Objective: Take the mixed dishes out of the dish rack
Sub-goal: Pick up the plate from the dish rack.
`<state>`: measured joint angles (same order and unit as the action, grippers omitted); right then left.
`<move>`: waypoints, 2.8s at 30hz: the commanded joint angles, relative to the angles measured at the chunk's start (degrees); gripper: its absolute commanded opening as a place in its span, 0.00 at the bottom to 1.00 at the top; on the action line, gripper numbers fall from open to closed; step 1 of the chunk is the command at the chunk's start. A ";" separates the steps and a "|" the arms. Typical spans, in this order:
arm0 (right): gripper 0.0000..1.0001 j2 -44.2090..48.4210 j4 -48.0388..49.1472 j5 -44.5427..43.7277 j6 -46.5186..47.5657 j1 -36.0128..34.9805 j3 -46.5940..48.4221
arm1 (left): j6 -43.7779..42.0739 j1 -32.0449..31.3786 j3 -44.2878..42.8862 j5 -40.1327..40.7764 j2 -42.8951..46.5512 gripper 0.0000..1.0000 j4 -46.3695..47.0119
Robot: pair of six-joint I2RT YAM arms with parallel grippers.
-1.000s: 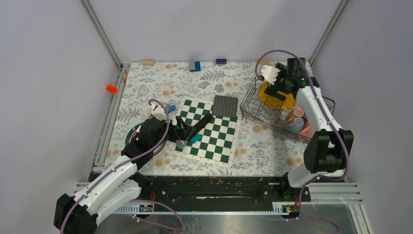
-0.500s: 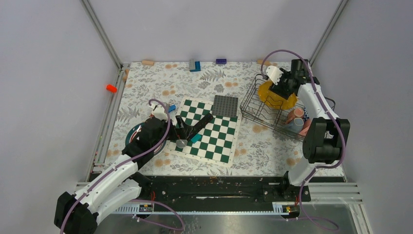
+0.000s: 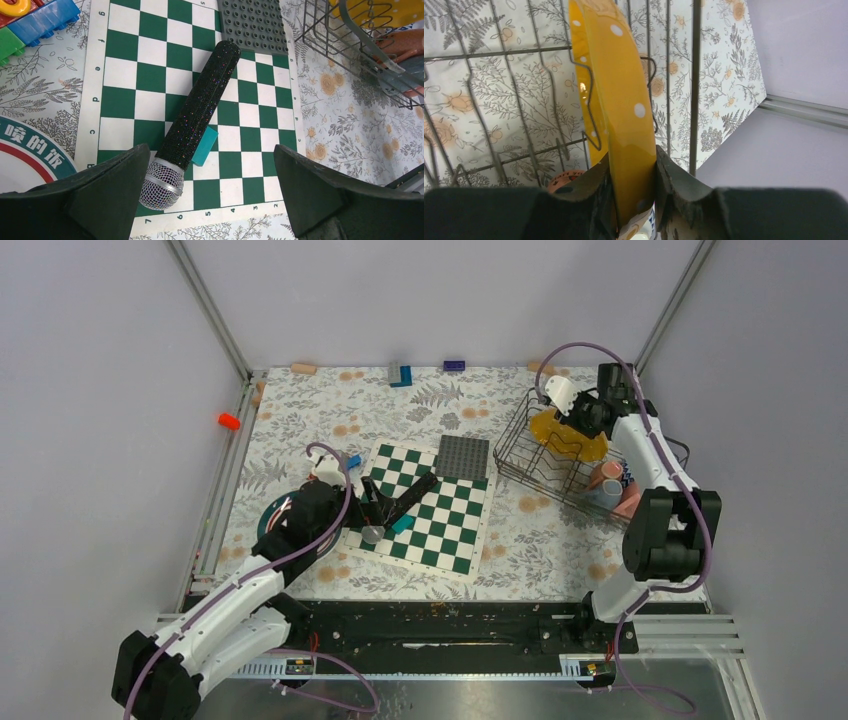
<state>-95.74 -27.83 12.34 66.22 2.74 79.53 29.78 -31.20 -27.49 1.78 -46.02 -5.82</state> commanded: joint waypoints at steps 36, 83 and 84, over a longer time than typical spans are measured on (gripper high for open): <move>0.00 21.19 25.90 -2.50 -3.98 0.07 -9.31 | 0.50 0.09 0.83 0.35 4.71 0.99 2.14; 0.00 44.06 60.55 14.81 -131.72 -15.90 -50.98 | 26.90 0.11 3.62 -24.23 -4.62 0.99 29.91; 0.00 43.95 61.29 14.98 -131.96 -16.26 -51.82 | 27.55 0.11 3.46 -25.80 -6.34 0.99 31.71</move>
<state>-53.01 12.16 23.00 -56.45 -12.47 28.03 53.06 -31.18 -23.83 -14.17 -47.57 12.60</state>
